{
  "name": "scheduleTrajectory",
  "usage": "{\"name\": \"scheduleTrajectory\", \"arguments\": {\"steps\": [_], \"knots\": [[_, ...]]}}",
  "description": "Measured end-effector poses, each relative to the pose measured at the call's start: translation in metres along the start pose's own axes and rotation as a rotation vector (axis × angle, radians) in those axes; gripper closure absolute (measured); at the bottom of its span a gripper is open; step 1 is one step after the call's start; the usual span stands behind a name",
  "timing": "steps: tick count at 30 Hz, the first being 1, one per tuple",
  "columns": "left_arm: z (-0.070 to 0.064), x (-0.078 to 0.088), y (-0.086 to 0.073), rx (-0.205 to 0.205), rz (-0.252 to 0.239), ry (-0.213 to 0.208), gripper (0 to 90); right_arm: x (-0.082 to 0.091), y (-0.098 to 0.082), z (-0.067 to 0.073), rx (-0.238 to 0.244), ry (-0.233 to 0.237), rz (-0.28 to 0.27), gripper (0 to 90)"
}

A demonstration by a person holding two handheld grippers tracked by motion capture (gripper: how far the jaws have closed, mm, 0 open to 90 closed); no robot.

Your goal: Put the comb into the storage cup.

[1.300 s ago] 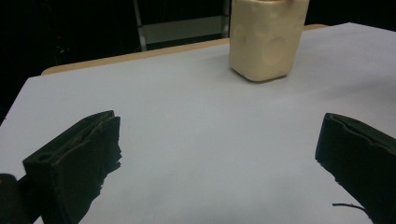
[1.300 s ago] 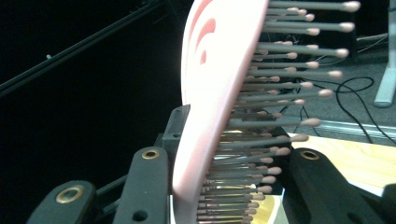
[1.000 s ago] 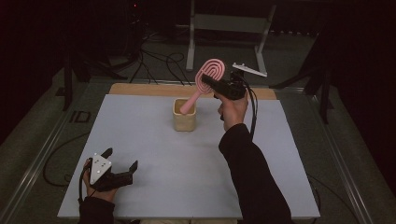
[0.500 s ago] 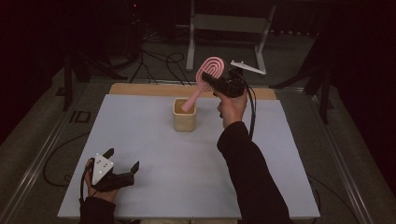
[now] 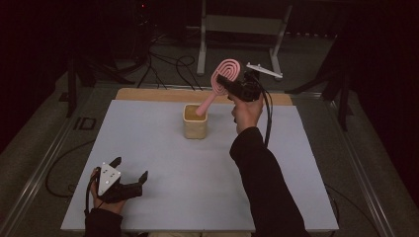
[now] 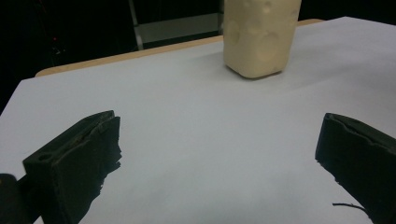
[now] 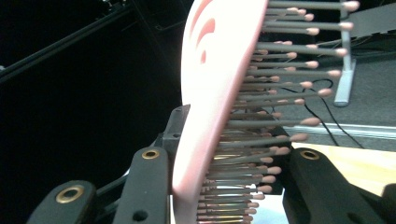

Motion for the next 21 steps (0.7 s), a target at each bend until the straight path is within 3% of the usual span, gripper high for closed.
{"name": "scheduleTrajectory", "arguments": {"steps": [21], "knots": [[-0.0012, -0.0011, -0.0004, -0.006, 0.003, -0.003, 0.1, -0.0062, -0.0029, -0.0036, 0.037, -0.047, -0.006, 63.6]]}}
Point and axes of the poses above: each handheld gripper's, and its own axes: x roughly backward along the jaws, y roughly out of its top, z roughly to its left, the point moved 7 cm from there along -x, roughly forward along the jaws, and after that the axes turned 11 degrees about -x, right-handed, at the moved point
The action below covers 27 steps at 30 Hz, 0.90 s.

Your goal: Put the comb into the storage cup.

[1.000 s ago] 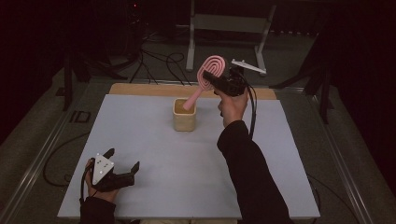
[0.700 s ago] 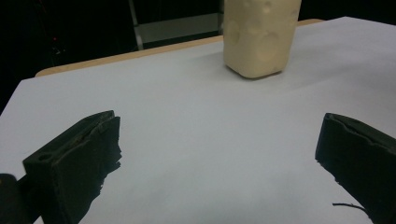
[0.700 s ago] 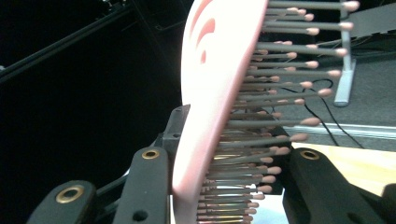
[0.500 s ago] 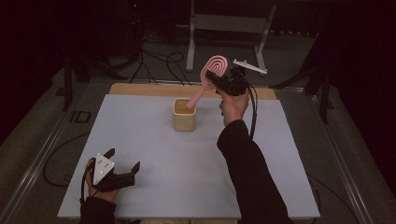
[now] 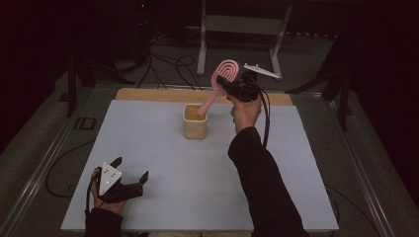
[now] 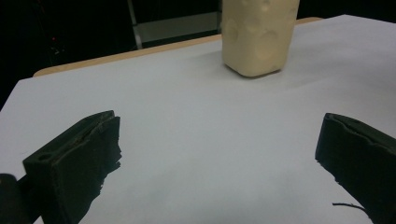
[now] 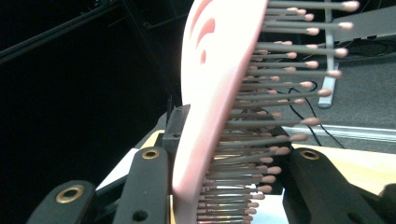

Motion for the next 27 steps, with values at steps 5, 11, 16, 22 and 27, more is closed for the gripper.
{"name": "scheduleTrajectory", "arguments": {"steps": [5, 11, 16, 22, 27], "knots": [[0.0, 0.0, 0.0, 0.0, -0.001, 0.0, 0.1, -0.004, -0.005, 0.002, 0.004, 0.001, 0.013, 63.6], [0.0, 0.0, 0.0, -0.001, 0.0, 0.0, 0.2, -0.007, -0.009, 0.006, 0.006, 0.009, 0.021, 63.6], [0.0, 0.0, 0.0, -0.001, -0.001, 0.0, 0.1, -0.009, -0.012, 0.007, 0.012, 0.008, 0.026, 63.6], [0.0, 0.001, 0.0, -0.002, 0.0, 0.001, 0.2, -0.011, -0.018, 0.006, 0.009, 0.005, 0.029, 63.6], [0.0, 0.0, 0.0, -0.002, -0.001, 0.001, 0.2, -0.014, -0.023, 0.004, 0.006, 0.0, 0.039, 63.6]]}}
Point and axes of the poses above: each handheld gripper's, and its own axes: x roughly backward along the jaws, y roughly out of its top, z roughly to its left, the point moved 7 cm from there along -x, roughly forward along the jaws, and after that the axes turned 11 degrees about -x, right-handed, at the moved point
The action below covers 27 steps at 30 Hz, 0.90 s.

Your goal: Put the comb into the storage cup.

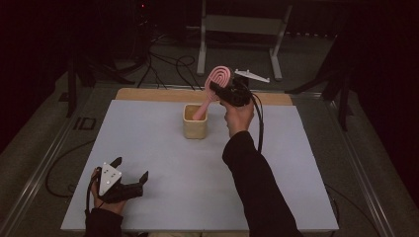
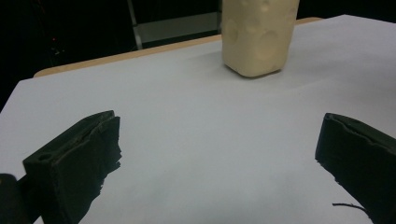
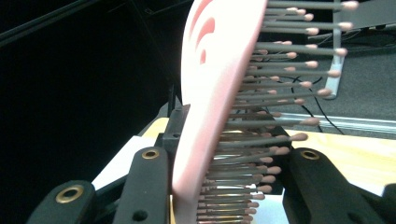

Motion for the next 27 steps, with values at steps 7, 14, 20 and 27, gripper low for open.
{"name": "scheduleTrajectory", "arguments": {"steps": [7, 14, 20, 27], "knots": [[0.0, 0.0, 0.0, -0.001, -0.001, 0.0, 0.2, -0.002, -0.004, 0.001, 0.007, -0.003, 0.004, 63.5], [0.0, 0.0, 0.0, -0.001, -0.002, -0.001, 0.1, -0.005, -0.007, 0.003, 0.008, -0.001, 0.01, 63.6], [0.0, 0.0, 0.0, -0.001, -0.002, -0.001, 0.1, -0.007, -0.011, 0.003, 0.007, 0.002, 0.015, 63.5], [-0.001, 0.0, 0.0, -0.005, -0.002, -0.003, 0.1, -0.008, -0.012, 0.003, 0.003, 0.002, 0.013, 63.6]]}}
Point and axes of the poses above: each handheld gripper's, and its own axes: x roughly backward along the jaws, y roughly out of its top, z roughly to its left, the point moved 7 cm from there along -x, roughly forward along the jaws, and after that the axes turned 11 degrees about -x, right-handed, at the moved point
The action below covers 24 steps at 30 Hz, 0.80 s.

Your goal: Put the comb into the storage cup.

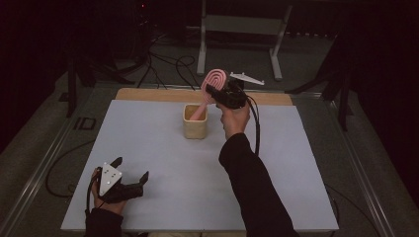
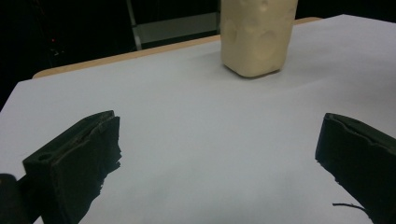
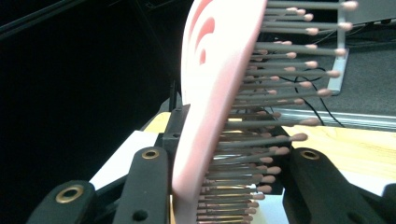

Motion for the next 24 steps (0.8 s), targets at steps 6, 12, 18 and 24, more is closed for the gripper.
{"name": "scheduleTrajectory", "arguments": {"steps": [6, 12, 18, 24], "knots": [[-0.0003, -0.0002, 0.0001, -0.001, -0.001, -0.001, 0.1, -0.001, -0.001, 0.0005, -0.004, 0.002, 0.001, 63.5], [-0.0007, -0.0004, 0.0001, -0.003, -0.001, -0.003, 0.1, -0.0022, -0.0024, 0.0013, -0.003, 0.002, 0.006, 63.5], [-0.0013, -0.001, -0.0002, -0.003, 0.001, -0.004, 0.1, -0.0044, -0.0045, 0.0013, 0.002, 0.003, 0.011, 63.5], [-0.0011, -0.0014, -0.0001, -0.003, 0.0, -0.004, 0.1, -0.0082, -0.007, -0.0012, 0.0, -0.001, 0.02, 63.5]]}}
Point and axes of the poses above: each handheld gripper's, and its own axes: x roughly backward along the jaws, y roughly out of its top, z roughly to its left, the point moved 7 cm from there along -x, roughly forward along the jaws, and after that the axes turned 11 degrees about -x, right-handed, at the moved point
